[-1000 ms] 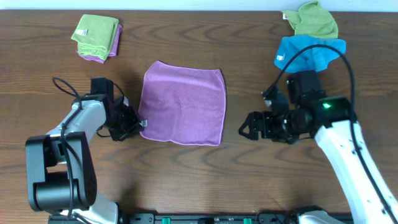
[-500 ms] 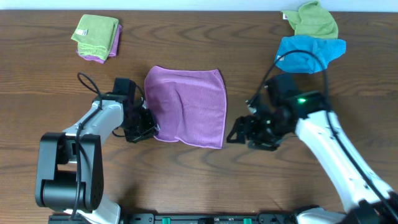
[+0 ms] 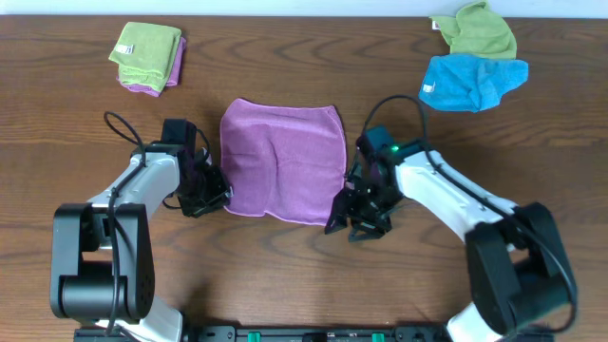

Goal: Fold the cloth
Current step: 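Grasp the near left and right edges of the pink cloth with both grippers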

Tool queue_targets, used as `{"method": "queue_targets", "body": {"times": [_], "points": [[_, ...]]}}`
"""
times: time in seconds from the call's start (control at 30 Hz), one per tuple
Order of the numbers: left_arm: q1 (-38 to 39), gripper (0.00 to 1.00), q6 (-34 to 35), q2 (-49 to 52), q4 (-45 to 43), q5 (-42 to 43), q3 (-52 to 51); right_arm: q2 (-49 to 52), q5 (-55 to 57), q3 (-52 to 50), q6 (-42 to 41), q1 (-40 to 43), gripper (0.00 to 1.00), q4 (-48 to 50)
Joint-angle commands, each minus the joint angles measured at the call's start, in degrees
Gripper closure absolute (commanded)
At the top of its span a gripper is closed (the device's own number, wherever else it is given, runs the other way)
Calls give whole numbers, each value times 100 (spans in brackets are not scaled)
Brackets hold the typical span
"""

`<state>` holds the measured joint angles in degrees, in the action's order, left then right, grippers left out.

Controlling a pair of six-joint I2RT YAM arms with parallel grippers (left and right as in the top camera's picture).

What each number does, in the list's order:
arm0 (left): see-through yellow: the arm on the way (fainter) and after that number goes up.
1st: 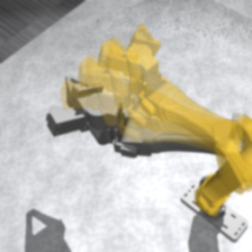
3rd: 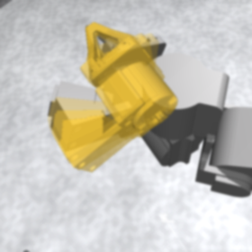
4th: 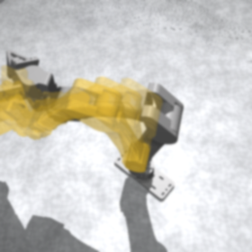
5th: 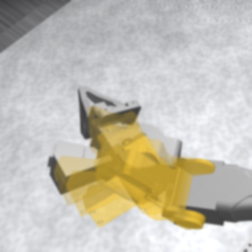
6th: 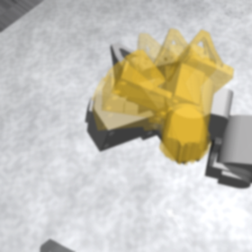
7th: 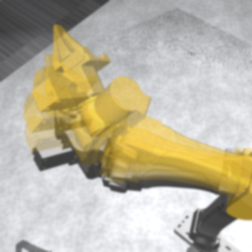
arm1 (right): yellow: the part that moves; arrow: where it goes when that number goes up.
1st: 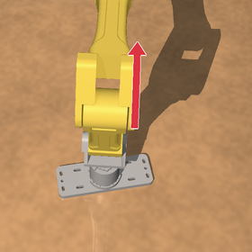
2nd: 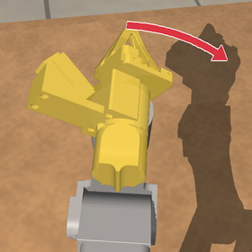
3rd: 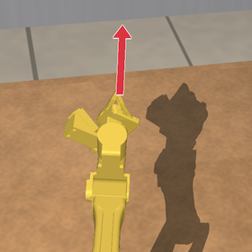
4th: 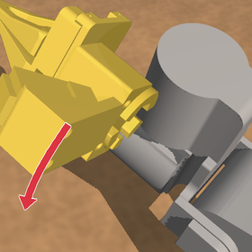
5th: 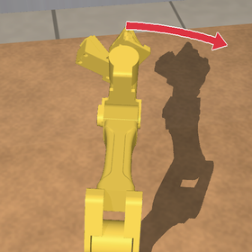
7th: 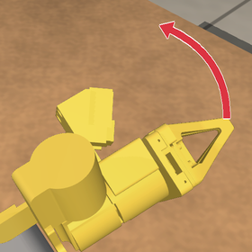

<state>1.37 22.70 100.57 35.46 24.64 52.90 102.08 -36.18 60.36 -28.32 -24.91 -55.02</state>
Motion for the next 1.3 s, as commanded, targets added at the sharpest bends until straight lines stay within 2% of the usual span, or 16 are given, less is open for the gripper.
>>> {"method": "queue_targets", "body": {"times": [0.0, 0.2, 0.6, 0.77, 0.9, 1.07, 1.27], "points": [[-28, 95, 2, 57, -22, -125, 85, 229, -142, -11, -302, -107, 46, 138], [-28, 94, 2, 57, -17, -125, 85, 450, 90, -11, -706, -111, 54, 490], [-28, 94, 0, 57, -15, -127, 85, 455, 1001, -11, -1095, -444, 55, 1119], [-28, 94, 2, 57, -15, -125, 85, 455, 1285, -11, -1154, -518, 60, 1228], [-28, 94, 2, 57, -15, -125, 85, 455, 1504, -11, -1191, -516, 67, 1241], [-28, 94, 4, 57, -17, -127, 85, 455, 1499, -11, -1198, -518, 82, 1311], [-28, 94, 4, 57, -17, -127, 85, 455, 1283, -11, -1239, -518, 74, 1231]]}}
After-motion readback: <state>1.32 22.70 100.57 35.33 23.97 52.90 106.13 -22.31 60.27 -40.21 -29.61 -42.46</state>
